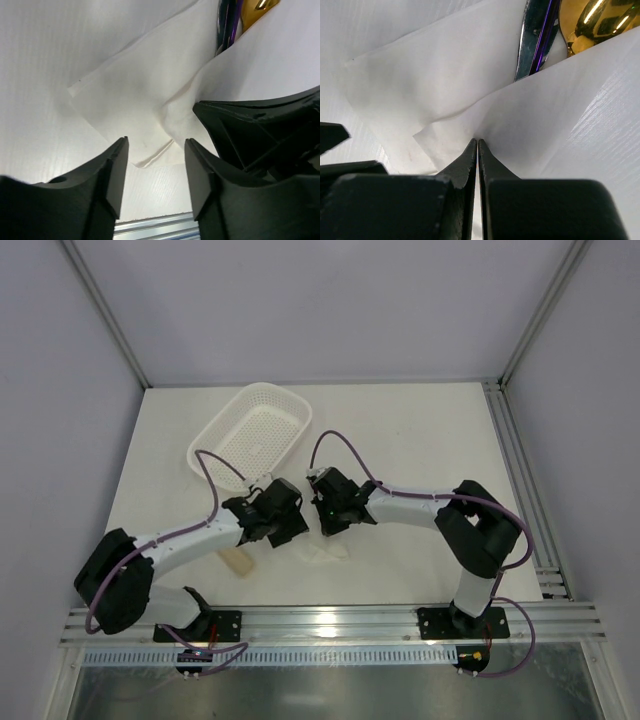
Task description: Place the utensils on the paper napkin and roll it up
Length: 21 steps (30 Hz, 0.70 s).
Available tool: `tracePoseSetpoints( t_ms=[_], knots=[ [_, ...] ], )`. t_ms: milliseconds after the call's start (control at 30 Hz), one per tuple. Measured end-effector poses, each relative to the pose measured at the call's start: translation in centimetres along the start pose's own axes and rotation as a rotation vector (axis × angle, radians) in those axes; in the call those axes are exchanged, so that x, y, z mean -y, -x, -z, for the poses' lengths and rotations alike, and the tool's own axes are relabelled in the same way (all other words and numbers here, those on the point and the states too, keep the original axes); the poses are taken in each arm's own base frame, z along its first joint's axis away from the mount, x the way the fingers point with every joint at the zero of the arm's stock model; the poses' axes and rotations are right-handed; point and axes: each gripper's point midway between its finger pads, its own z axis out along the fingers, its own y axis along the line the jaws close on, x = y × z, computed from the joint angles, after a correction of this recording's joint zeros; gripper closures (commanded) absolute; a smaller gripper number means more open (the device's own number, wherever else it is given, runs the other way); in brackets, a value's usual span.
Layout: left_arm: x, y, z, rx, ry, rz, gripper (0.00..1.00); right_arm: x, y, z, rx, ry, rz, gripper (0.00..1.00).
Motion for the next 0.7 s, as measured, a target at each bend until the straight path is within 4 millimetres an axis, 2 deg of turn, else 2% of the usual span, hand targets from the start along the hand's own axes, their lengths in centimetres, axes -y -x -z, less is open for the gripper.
tracePoseSetpoints(
  t_ms=[133, 367, 467, 700],
  knots=[
    [-0.7, 0.9, 1.2, 0.050, 0.000, -0.010, 0.41, 0.0, 0.0, 0.0, 0.000, 0.001, 0.000, 0.96],
    [-5.4, -0.8, -0.4, 0.026, 0.111, -0.032, 0.36, 0.0, -0.1, 0.0, -0.001, 0.004, -0.001, 0.96],
    [-5.5, -0.8, -0.9, 0.031, 0.119, -0.042, 0.35, -0.1, -0.1, -0.1, 0.001, 0.007, -0.004, 0.96],
    [-3.1, -0.4, -1.9, 0.062, 0.033, -0.039, 0.36, -0.3, -0.2, -0.2, 0.009, 0.026, -0.018, 0.96]
  ],
)
